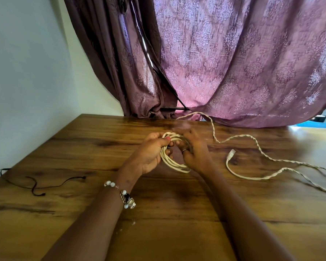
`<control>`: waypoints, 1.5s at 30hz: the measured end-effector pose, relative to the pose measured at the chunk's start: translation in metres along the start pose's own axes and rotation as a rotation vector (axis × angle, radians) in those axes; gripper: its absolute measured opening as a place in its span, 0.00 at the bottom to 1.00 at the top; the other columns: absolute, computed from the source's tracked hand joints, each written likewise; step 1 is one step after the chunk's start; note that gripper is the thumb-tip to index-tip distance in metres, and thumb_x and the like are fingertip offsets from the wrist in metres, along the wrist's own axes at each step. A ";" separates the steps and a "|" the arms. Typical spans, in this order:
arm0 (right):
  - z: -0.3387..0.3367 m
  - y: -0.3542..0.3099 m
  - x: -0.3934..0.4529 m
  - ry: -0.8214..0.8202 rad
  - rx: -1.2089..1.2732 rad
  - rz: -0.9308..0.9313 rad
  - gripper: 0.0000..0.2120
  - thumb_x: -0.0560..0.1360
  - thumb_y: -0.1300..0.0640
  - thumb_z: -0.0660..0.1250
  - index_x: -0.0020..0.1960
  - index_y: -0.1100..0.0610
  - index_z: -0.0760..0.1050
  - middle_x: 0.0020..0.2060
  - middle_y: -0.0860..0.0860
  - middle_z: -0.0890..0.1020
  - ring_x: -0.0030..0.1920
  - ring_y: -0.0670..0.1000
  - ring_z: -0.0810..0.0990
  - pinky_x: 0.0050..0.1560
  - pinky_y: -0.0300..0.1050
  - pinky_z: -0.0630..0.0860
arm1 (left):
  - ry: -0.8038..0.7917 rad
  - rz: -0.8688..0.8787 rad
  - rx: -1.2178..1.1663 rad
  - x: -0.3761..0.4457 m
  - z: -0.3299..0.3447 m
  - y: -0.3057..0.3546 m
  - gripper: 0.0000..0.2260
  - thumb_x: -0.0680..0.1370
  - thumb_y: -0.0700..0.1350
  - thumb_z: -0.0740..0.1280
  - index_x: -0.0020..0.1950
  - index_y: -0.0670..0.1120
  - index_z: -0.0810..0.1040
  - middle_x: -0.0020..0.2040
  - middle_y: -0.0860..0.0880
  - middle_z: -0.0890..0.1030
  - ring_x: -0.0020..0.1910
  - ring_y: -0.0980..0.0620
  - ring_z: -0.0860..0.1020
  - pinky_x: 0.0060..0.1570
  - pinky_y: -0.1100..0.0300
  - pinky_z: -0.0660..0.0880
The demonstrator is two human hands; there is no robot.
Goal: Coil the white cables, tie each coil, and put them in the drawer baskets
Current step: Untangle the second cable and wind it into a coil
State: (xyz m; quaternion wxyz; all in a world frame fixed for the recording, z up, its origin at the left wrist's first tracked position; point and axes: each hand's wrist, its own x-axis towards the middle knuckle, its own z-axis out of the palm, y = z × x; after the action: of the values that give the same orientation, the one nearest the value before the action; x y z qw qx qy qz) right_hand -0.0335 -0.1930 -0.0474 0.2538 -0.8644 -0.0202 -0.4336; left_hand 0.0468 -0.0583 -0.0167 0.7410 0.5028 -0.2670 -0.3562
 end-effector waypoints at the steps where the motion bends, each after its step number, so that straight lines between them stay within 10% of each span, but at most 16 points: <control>1: 0.000 0.000 0.000 -0.039 -0.074 -0.037 0.21 0.71 0.66 0.67 0.65 0.62 0.74 0.52 0.58 0.76 0.51 0.53 0.77 0.51 0.35 0.73 | 0.033 0.017 0.038 0.002 -0.001 0.000 0.07 0.80 0.34 0.57 0.53 0.40 0.73 0.35 0.44 0.76 0.26 0.54 0.71 0.24 0.62 0.71; 4: -0.002 -0.001 0.002 -0.103 -0.316 -0.133 0.26 0.68 0.63 0.73 0.65 0.64 0.72 0.51 0.61 0.76 0.47 0.58 0.78 0.46 0.48 0.77 | 0.066 0.051 0.169 0.004 -0.004 -0.001 0.08 0.80 0.34 0.57 0.54 0.43 0.73 0.34 0.46 0.75 0.26 0.54 0.70 0.24 0.62 0.68; 8: -0.006 -0.004 0.003 -0.077 -0.394 -0.172 0.19 0.70 0.62 0.70 0.60 0.65 0.76 0.44 0.61 0.77 0.40 0.59 0.78 0.39 0.43 0.72 | 0.047 0.109 0.322 0.005 -0.002 -0.008 0.07 0.81 0.36 0.59 0.49 0.48 0.72 0.35 0.48 0.77 0.25 0.58 0.72 0.27 0.61 0.68; 18: -0.004 -0.016 0.003 -0.115 0.309 0.393 0.18 0.77 0.72 0.59 0.64 0.60 0.74 0.30 0.45 0.77 0.21 0.43 0.72 0.28 0.45 0.76 | 0.125 0.647 0.909 0.013 -0.012 -0.021 0.13 0.81 0.40 0.59 0.65 0.43 0.75 0.54 0.46 0.81 0.51 0.52 0.78 0.52 0.59 0.74; 26: 0.000 -0.034 0.004 0.036 0.839 0.580 0.11 0.79 0.69 0.58 0.57 0.64 0.77 0.38 0.60 0.80 0.23 0.44 0.64 0.22 0.36 0.65 | 0.198 0.813 0.787 0.014 -0.013 -0.018 0.13 0.80 0.45 0.63 0.63 0.44 0.78 0.50 0.45 0.84 0.46 0.54 0.82 0.44 0.62 0.77; 31: 0.000 -0.040 0.007 0.060 0.984 0.667 0.11 0.75 0.53 0.65 0.44 0.59 0.82 0.37 0.59 0.77 0.25 0.45 0.62 0.22 0.35 0.60 | 0.303 0.875 0.741 0.011 -0.007 -0.018 0.10 0.79 0.46 0.65 0.51 0.42 0.84 0.44 0.48 0.85 0.43 0.54 0.82 0.43 0.55 0.78; 45: -0.008 -0.034 0.013 -0.007 1.198 0.968 0.13 0.80 0.54 0.60 0.42 0.61 0.73 0.31 0.55 0.76 0.18 0.41 0.60 0.18 0.31 0.54 | 0.251 0.738 0.567 0.011 0.000 -0.022 0.06 0.74 0.40 0.71 0.50 0.44 0.84 0.40 0.51 0.84 0.39 0.58 0.82 0.42 0.64 0.77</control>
State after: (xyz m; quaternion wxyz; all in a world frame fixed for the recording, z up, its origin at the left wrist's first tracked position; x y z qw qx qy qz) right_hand -0.0401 -0.1699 -0.0197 0.8400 -0.4931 0.1281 -0.1865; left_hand 0.0473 -0.0724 -0.0364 0.6782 0.5958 -0.4225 0.0806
